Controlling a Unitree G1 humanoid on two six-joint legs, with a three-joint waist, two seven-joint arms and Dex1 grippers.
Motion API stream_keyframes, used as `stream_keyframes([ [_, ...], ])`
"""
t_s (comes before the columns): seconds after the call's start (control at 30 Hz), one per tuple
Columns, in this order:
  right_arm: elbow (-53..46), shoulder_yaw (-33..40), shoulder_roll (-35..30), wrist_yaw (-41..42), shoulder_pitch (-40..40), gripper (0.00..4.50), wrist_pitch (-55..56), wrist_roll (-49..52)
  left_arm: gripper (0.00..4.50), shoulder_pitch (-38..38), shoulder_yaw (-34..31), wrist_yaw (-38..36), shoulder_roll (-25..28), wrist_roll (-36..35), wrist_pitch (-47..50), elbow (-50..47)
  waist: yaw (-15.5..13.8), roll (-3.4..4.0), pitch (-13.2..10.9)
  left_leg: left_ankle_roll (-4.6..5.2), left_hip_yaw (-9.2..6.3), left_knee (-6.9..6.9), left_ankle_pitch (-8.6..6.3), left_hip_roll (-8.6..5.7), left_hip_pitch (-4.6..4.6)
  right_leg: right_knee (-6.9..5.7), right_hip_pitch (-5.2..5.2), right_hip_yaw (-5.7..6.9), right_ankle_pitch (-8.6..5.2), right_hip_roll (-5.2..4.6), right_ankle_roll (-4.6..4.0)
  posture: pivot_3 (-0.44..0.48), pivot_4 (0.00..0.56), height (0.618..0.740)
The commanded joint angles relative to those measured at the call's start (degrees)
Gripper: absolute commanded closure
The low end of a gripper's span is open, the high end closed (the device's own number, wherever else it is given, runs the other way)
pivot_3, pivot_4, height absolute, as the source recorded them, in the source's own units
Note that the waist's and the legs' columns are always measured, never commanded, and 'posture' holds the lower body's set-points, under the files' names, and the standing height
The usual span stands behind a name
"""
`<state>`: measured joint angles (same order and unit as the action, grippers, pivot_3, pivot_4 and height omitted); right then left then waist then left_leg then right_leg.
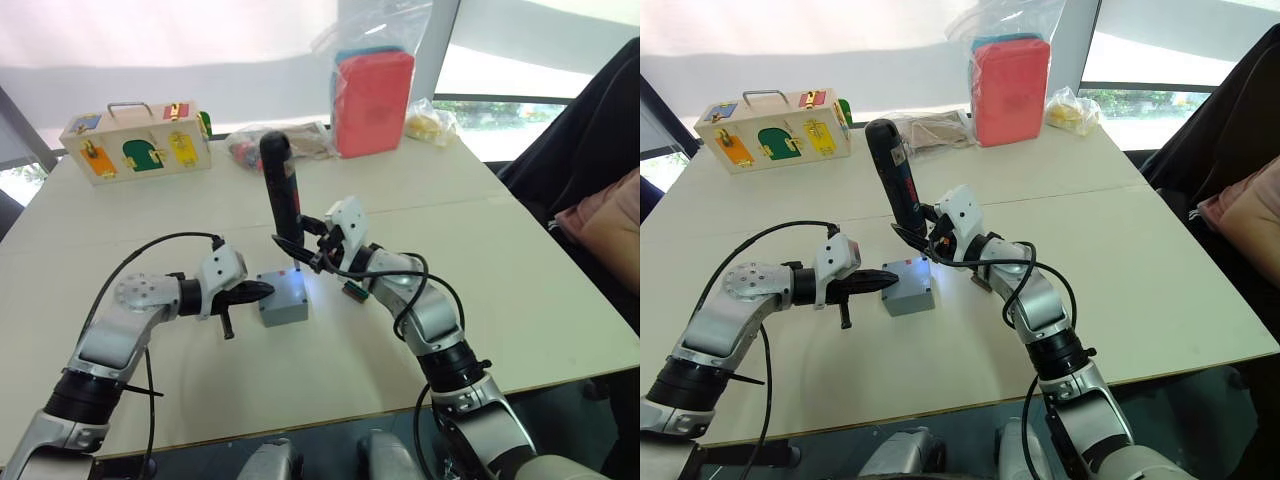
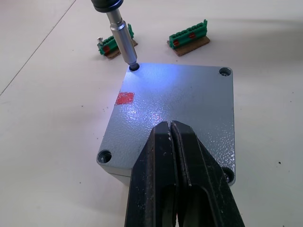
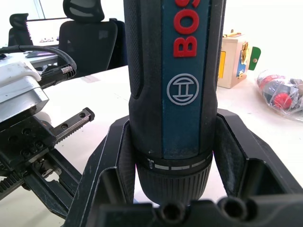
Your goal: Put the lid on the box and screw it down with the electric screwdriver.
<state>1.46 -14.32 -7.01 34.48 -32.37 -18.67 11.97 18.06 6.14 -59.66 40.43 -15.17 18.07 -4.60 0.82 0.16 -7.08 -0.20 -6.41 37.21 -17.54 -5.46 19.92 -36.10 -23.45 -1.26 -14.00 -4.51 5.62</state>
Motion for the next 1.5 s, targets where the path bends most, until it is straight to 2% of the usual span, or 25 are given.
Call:
stream_keyframes([
  [0.03, 4.3, -1.0, -1.6, -0.2, 1.6, 2.67, 0.2, -2.9, 4.5, -0.4, 0.7, -0.2, 0.2, 0.8, 0.4, 0.4, 0.0, 0.02, 0.0, 0.0, 0.0, 0.0, 0.0, 0.0, 0.0, 0.0, 0.0, 0.0, 0.0, 0.0, 0.0, 0.0, 0.15, 0.74],
  [0.27, -4.9, 4.9, -0.4, -2.7, -4.0, 2.67, -2.3, 2.1, 4.5, 0.8, 0.2, -1.0, 0.6, -0.3, 1.4, -1.2, -0.2, 0.02, -0.1, 0.0, -0.03, -0.01, 0.0, 0.0, 0.27, 0.02, -0.2, 0.01, 0.0, -0.01, 0.0, 0.0, 0.15, 0.74],
  [0.43, -13.7, 11.3, -1.8, -5.4, -10.0, 2.67, -13.5, 9.4, 4.5, 2.6, -0.9, -1.3, 0.7, -2.1, 3.0, -4.3, -0.2, -0.03, -0.5, -0.42, -0.07, 0.1, 0.25, -0.03, 1.07, -0.11, -0.98, 0.01, 0.03, -0.05, -0.01, 0.0, 0.15, 0.74],
  [0.47, -15.4, 13.9, -2.7, -6.4, -11.9, 2.67, -17.7, 12.4, 4.5, 2.9, -1.4, -1.4, 0.9, -2.7, 3.4, -5.4, -0.2, -0.04, -0.6, -0.58, -0.11, 0.25, 0.34, -0.03, 1.58, -0.2, -1.45, 0.03, 0.06, -0.04, -0.03, 0.0, 0.15, 0.74],
  [0.57, -18.4, 20.4, -6.8, -10.0, -17.1, 2.67, -32.8, 18.8, 4.5, 3.9, -3.7, -2.0, 1.6, -5.7, 5.2, -9.3, 0.0, -0.04, -0.7, -0.62, -0.09, 0.23, 0.37, -0.02, 1.83, -0.22, -1.76, 0.01, 0.07, -0.04, -0.04, 0.0, 0.15, 0.74],
  [0.67, -19.0, 22.4, -14.8, -10.4, -19.3, 2.67, -46.4, 20.5, 4.5, 5.1, -5.9, -2.6, 2.7, -8.3, 6.6, -11.6, 0.1, -0.03, -0.7, -0.62, -0.1, 0.25, 0.38, 0.02, 2.08, -0.19, -1.97, 0.05, 0.06, -0.04, -0.05, 0.0, 0.15, 0.74],
  [0.77, -18.0, 19.7, -22.7, -11.0, -20.8, 2.67, -57.6, 19.8, 4.5, 5.8, -7.6, -2.4, 3.5, -10.5, 8.1, -13.1, 0.1, 0.02, -0.8, -0.59, -0.07, 0.25, 0.36, 0.03, 2.11, -0.13, -1.95, 0.04, 0.06, -0.06, -0.05, 0.0, 0.15, 0.74],
  [0.87, -17.7, 14.7, -29.1, -9.2, -20.3, 2.67, -59.3, 18.1, 4.5, 5.8, -8.9, -2.6, 4.4, -12.4, 9.3, -14.4, 0.0, 0.11, -1.1, -0.47, 0.02, 0.25, 0.31, 0.02, 2.13, -0.13, -1.96, 0.02, 0.08, -0.11, -0.07, 0.0, 0.15, 0.74],
  [0.97, -11.3, 6.0, -37.9, -7.2, -21.9, 2.67, -70.9, 18.3, 4.5, 5.5, -10.4, -2.9, 5.6, -14.0, 10.0, -16.5, 0.1, 0.06, -1.2, -0.53, 0.03, 0.24, 0.34, 0.04, 2.15, -0.13, -1.99, 0.03, 0.08, -0.08, -0.07, 0.0, 0.15, 0.74],
  [1.03, -5.6, 1.6, -41.1, -7.1, -22.1, 2.67, -73.6, 18.8, 4.5, 5.6, -11.1, -2.5, 5.9, -14.8, 10.3, -17.2, 0.0, 0.01, -1.2, -0.55, 0.04, 0.27, 0.36, 0.07, 2.21, -0.1, -2.0, 0.04, 0.08, -0.08, -0.07, 0.0, 0.15, 0.74],
  [1.13, 0.5, -0.9, -41.7, -7.0, -22.6, 2.67, -73.8, 19.8, 4.5, 5.7, -11.7, -1.7, 6.0, -15.9, 11.1, -18.0, -0.1, -0.05, -1.6, -0.48, 0.05, 0.52, 0.32, 0.06, 2.35, -0.06, -1.98, 0.05, 0.08, -0.09, -0.07, 0.0, 0.15, 0.74],
  [1.27, 9.1, -0.6, -39.0, -8.6, -23.2, 2.67, -73.8, 19.5, 4.5, 4.3, -12.1, -1.0, 6.9, -15.1, 10.5, -19.2, 0.2, 0.02, -1.8, -0.45, 0.12, 0.71, 0.29, 0.07, 2.42, -0.1, -2.0, 0.03, 0.15, -0.06, -0.03, 0.0, 0.15, 0.74],
  [1.5, 16.2, -1.6, -37.5, -9.4, -24.0, 2.67, -73.8, 18.4, 4.5, 2.8, -13.2, -0.4, 8.3, -16.5, 11.6, -21.3, -0.1, -0.06, -1.8, -0.44, 0.09, 0.86, 0.29, 0.08, 2.42, -0.1, -1.92, 0.06, 0.21, -0.03, -0.01, 0.0, 0.15, 0.74],
])
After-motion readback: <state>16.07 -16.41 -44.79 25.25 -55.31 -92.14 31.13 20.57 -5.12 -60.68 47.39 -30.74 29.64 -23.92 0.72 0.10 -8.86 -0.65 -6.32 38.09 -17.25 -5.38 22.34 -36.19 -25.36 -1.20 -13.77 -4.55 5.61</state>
